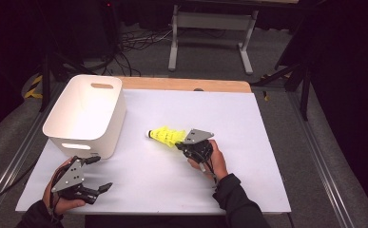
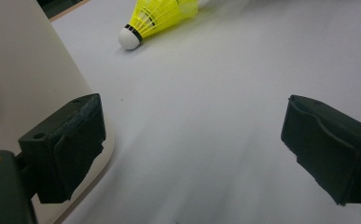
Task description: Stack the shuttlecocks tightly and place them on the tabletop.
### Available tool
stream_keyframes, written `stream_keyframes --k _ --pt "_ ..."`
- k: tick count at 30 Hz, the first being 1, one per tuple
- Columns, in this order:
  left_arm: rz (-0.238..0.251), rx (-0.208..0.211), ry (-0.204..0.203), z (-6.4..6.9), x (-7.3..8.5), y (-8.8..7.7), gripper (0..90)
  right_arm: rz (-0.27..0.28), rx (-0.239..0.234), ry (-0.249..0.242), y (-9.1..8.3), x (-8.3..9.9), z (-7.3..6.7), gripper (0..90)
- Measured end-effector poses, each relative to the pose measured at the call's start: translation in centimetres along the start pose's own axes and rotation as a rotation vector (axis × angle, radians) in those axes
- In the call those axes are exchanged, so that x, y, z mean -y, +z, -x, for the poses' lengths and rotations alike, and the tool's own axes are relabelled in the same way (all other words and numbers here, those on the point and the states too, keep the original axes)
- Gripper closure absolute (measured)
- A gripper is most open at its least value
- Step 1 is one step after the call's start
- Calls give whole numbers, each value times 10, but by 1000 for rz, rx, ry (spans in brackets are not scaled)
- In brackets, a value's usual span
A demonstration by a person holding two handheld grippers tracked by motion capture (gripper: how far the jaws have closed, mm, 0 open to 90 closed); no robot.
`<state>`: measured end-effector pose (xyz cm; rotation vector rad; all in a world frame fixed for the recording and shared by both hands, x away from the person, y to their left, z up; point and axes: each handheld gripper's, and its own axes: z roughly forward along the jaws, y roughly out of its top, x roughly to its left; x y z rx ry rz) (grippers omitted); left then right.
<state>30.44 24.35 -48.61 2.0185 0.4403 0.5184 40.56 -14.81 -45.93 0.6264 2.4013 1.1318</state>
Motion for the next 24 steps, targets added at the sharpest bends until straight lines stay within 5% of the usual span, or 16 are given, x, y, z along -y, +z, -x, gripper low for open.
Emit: stream_keyframes --k 17,24 --pt "-2 6 5 0 0 0 72 -4 -12 6 12 -5 -3 868" --pt "-1 7 2 0 0 0 72 -23 -6 12 14 -4 -3 764"
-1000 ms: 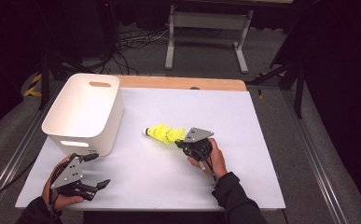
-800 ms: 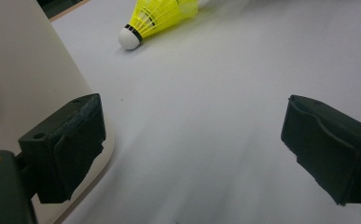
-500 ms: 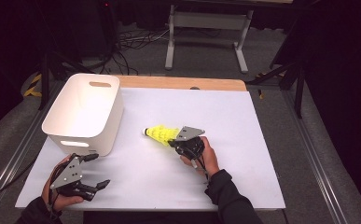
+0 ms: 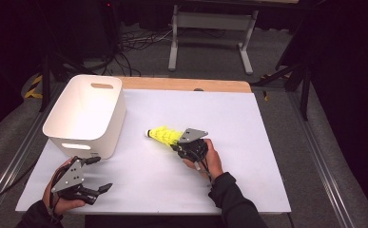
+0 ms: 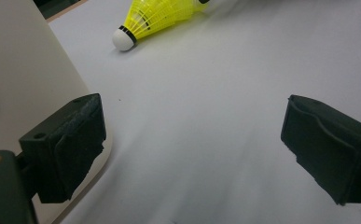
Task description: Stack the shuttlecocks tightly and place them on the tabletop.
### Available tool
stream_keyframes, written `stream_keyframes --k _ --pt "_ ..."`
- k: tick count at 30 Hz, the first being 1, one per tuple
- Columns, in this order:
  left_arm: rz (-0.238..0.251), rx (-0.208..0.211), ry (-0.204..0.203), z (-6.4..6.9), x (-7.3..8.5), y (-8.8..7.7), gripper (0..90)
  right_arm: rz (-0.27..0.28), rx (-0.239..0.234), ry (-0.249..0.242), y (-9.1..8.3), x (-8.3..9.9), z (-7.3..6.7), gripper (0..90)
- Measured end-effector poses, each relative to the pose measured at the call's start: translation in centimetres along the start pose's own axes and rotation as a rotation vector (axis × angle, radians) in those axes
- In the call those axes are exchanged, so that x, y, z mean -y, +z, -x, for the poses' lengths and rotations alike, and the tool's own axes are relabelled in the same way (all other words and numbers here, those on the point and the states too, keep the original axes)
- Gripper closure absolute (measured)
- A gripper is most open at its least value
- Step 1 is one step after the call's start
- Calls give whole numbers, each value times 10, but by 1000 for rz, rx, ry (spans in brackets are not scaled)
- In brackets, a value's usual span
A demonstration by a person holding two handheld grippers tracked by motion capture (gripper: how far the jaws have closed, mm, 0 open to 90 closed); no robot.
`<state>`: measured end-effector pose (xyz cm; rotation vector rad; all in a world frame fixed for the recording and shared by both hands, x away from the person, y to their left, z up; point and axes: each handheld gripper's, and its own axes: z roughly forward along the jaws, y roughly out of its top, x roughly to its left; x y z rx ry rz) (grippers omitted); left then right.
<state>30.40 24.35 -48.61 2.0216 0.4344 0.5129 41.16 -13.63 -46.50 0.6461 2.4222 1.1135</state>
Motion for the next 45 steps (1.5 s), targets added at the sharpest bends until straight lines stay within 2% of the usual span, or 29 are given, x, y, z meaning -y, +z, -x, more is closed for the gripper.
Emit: stream_keyframes --k 5,8,11,15,18,22,33,45 --pt "-1 0 4 0 0 0 74 -4 -2 5 -4 0 0 708" --pt "0 2 1 0 0 0 74 -8 18 6 -8 0 0 612" --pt "2 3 -3 0 0 0 74 7 29 15 -17 0 0 570" --pt "7 1 -4 0 0 -1 74 10 56 -13 -28 0 -4 520" --pt "9 0 -2 0 0 -1 74 37 63 -28 -39 0 -8 468" --pt "9 -1 -1 1 -1 -2 74 75 99 -65 -58 -1 -13 403" --pt "9 -5 -2 1 -1 -2 74 129 173 -108 -92 9 -23 265" --pt "6 -11 1 1 -1 -3 74 157 234 -74 -106 32 -27 171"
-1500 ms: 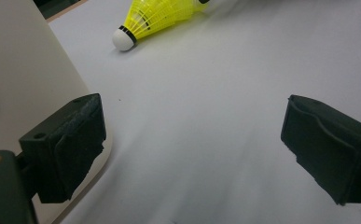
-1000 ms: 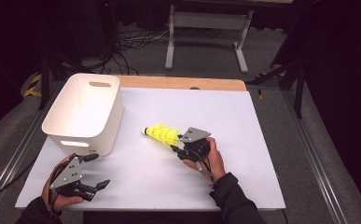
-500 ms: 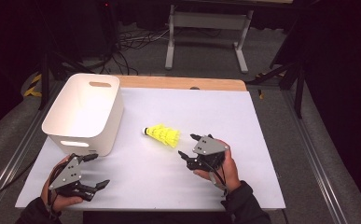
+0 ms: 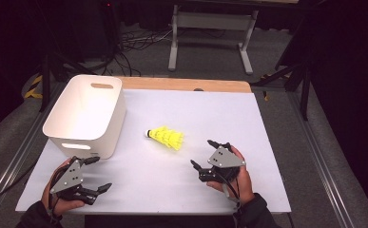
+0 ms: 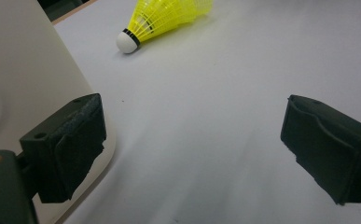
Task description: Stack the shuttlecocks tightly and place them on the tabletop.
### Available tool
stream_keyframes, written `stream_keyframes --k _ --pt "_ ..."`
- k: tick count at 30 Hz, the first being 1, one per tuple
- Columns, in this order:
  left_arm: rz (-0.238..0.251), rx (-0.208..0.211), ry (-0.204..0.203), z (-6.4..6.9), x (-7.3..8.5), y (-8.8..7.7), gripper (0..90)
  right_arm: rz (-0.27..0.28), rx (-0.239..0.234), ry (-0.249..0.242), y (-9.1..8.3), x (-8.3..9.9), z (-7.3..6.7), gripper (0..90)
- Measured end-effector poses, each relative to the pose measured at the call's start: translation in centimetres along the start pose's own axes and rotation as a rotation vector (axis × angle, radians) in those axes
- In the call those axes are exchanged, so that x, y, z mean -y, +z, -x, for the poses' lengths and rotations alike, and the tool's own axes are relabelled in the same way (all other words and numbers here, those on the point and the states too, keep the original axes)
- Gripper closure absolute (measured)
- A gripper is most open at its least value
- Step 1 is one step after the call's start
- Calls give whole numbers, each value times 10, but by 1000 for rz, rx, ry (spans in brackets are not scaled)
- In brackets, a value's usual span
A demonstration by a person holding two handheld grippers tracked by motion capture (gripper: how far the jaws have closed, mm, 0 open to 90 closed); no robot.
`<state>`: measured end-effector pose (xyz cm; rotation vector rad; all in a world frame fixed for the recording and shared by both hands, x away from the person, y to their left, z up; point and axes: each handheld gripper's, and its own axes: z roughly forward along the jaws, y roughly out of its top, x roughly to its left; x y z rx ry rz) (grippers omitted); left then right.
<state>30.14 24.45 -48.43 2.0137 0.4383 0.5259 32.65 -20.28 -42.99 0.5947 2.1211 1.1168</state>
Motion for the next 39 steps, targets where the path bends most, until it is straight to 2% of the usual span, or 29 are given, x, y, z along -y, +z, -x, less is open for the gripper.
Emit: stream_keyframes --k 10,20,26,29,39 --pt "-3 -1 1 0 0 0 74 13 12 9 -10 15 -1 143" --pt "-2 -6 4 0 0 0 73 2 32 18 -18 29 -1 126" --pt "-4 -4 2 0 0 0 72 1 76 21 -23 39 -1 98" --pt "-4 -4 1 1 0 0 72 -7 72 42 -23 44 -1 88" --pt "-1 -1 -1 0 0 0 72 -22 57 52 -23 51 1 59"
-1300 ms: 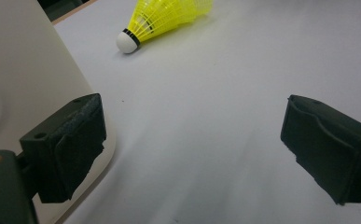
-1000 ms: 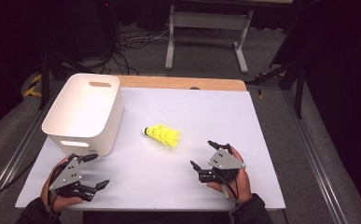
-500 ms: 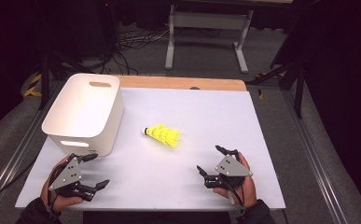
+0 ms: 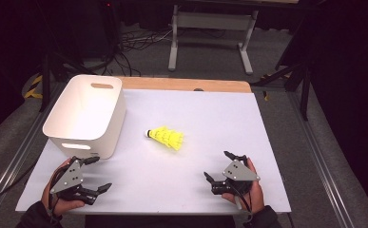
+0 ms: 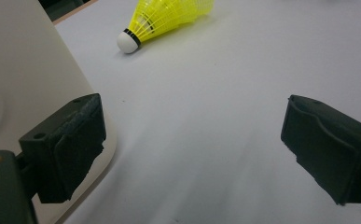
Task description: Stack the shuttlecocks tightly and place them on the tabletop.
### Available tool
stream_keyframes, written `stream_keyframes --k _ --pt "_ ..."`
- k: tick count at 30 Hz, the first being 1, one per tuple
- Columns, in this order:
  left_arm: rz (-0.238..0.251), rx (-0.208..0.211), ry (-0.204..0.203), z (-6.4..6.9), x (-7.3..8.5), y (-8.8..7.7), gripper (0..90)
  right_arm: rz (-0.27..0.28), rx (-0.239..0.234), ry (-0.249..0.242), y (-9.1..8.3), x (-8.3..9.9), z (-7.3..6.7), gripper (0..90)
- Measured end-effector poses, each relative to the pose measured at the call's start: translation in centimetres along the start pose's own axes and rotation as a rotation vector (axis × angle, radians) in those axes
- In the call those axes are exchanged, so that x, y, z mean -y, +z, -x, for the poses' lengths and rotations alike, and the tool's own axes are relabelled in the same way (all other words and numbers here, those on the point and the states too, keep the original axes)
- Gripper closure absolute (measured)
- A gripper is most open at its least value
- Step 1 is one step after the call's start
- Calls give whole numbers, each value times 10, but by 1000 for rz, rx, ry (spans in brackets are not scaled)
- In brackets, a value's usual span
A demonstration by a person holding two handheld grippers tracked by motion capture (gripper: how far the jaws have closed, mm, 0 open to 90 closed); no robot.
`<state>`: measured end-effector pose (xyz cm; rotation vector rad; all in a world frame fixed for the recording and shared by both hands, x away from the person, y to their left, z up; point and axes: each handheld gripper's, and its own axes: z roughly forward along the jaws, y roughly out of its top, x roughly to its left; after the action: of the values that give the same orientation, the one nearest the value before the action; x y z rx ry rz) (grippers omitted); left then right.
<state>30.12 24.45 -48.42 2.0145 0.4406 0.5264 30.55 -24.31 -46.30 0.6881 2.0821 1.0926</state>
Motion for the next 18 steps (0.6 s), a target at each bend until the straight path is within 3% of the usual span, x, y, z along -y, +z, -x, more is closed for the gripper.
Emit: stream_keyframes --k 8,18 --pt "6 3 -5 -2 0 0 72 -6 -2 18 4 0 1 59" --pt "6 2 -5 -3 2 -1 71 -14 -16 4 11 -1 -1 61"
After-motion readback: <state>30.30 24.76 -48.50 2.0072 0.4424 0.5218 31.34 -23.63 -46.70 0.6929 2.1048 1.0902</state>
